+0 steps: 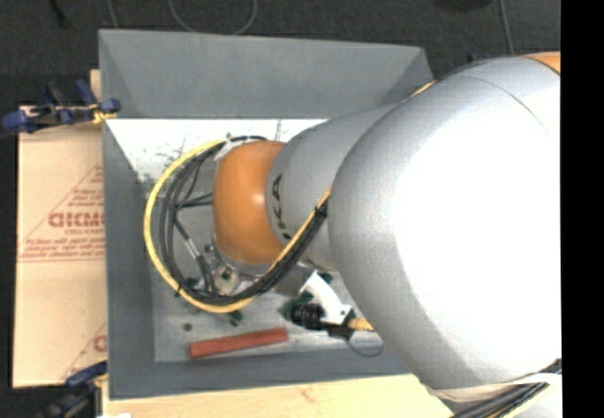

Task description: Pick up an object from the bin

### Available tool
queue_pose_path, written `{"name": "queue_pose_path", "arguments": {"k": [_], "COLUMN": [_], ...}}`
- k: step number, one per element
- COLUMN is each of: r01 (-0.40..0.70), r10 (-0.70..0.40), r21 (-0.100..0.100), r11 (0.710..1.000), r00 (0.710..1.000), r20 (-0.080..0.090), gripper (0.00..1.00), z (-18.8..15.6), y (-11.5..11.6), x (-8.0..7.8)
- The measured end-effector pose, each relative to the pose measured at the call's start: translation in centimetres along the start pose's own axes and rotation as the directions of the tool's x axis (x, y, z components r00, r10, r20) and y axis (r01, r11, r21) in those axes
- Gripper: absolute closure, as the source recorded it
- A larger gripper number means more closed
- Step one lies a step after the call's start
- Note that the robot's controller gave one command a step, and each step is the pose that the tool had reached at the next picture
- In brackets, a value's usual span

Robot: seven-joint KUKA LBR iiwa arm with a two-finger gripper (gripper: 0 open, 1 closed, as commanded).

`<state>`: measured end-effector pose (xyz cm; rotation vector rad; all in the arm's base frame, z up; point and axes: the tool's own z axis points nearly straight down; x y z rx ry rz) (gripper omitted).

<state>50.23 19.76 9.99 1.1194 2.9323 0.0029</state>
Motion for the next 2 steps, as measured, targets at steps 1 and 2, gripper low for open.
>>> {"name": "queue_pose_path", "arguments": {"k": [1, 2], "r01": [0.004, 0.010], "r10": [-0.004, -0.010], "r21": [-0.003, -0.001], "r11": [1.000, 1.000], "r00": [1.000, 1.000], "r20": [0.001, 0.001], "gripper": [1.00, 1.00], "z": [-6.1, -9.8], "y": [0.1, 0.1], "x": [-0.2, -0.4]}}
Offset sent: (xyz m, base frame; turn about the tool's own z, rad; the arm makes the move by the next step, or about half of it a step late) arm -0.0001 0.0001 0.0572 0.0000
